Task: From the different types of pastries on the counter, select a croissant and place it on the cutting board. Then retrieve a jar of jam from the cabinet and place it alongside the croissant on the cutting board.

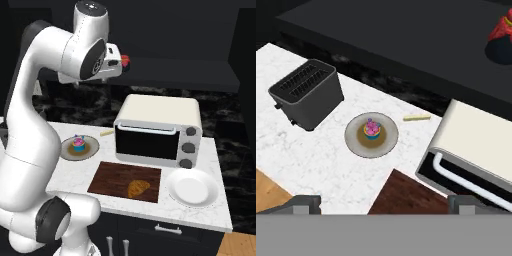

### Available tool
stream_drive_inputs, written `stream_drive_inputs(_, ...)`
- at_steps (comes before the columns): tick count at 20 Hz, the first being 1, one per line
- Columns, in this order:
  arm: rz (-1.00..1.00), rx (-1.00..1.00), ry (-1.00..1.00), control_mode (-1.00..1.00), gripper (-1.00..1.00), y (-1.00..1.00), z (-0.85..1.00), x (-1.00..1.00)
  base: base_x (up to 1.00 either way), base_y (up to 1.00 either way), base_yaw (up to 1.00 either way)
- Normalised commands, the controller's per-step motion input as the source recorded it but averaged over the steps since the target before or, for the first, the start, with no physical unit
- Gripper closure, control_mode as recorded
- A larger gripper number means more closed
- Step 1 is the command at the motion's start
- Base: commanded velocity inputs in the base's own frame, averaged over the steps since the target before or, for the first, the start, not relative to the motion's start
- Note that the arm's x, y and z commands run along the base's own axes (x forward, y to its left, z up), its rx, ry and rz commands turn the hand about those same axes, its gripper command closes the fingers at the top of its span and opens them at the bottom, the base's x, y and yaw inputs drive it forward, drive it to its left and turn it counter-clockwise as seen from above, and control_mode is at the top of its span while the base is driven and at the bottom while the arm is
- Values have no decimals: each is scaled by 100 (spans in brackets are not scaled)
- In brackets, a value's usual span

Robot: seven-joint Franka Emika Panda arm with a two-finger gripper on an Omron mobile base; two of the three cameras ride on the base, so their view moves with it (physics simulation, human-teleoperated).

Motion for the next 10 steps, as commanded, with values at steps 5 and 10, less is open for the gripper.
stream_drive_inputs(5,5,0,-20,-100,-100,0,12,0,0,0,0)
stream_drive_inputs(10,0,0,-1,-100,-100,0,4,0,0,0,0)
